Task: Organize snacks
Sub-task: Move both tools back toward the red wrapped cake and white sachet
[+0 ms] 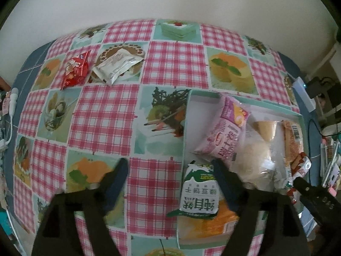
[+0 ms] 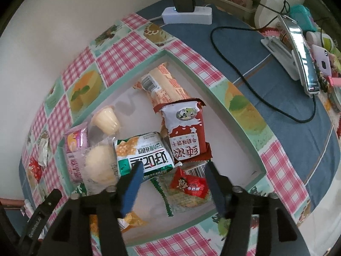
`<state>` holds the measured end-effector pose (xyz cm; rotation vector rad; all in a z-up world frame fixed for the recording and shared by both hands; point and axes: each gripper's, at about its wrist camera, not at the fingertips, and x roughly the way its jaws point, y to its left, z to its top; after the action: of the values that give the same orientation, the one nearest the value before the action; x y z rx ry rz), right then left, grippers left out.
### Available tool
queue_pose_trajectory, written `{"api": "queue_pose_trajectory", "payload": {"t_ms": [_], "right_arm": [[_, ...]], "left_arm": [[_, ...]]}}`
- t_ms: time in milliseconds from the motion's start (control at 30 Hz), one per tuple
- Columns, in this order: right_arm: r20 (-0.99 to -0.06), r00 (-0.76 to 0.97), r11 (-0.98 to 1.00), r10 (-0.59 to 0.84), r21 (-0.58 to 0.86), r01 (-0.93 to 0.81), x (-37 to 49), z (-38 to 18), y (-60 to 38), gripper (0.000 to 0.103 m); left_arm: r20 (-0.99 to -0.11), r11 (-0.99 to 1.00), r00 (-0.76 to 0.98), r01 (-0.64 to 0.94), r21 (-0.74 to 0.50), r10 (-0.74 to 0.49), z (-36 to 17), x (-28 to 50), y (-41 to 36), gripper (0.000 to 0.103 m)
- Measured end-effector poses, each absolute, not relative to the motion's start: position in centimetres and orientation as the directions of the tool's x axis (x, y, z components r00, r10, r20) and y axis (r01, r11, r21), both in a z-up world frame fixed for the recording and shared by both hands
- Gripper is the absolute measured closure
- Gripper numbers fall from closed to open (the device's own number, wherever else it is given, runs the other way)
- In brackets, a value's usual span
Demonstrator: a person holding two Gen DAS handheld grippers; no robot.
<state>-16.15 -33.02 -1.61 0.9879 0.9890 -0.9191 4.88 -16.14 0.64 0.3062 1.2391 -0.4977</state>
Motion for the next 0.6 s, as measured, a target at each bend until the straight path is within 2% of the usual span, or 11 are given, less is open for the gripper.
{"api": "queue_pose_trajectory", "payload": {"t_ms": [167, 333, 600], "right_arm": [[-0.943, 0.285, 0.302, -0.175, 0.224, 0.927, -15.6, -1.5, -32.8, 0.013], [-0.938, 0.295, 0.334, -0.183, 0.223, 0.916, -14.6, -1.2, -32.3, 0.002], [-0.934, 0.297, 0.416, -0.199, 0.194, 0.889, -12.5, -0.7, -30.6, 0.000]], "left_arm": [[-0.949, 0.867, 0.269, 0.498, -0.008, -0.163, 0.4, 5.2, -15.8, 0.011], [-0.942, 0.879, 0.310, 0.476, 0.036, -0.129, 0.4, 5.6, -15.3, 0.009], [-0.938, 0.894, 0.328, 0.445, 0.047, -0.114, 0.7, 6.6, -14.4, 0.009]]}}
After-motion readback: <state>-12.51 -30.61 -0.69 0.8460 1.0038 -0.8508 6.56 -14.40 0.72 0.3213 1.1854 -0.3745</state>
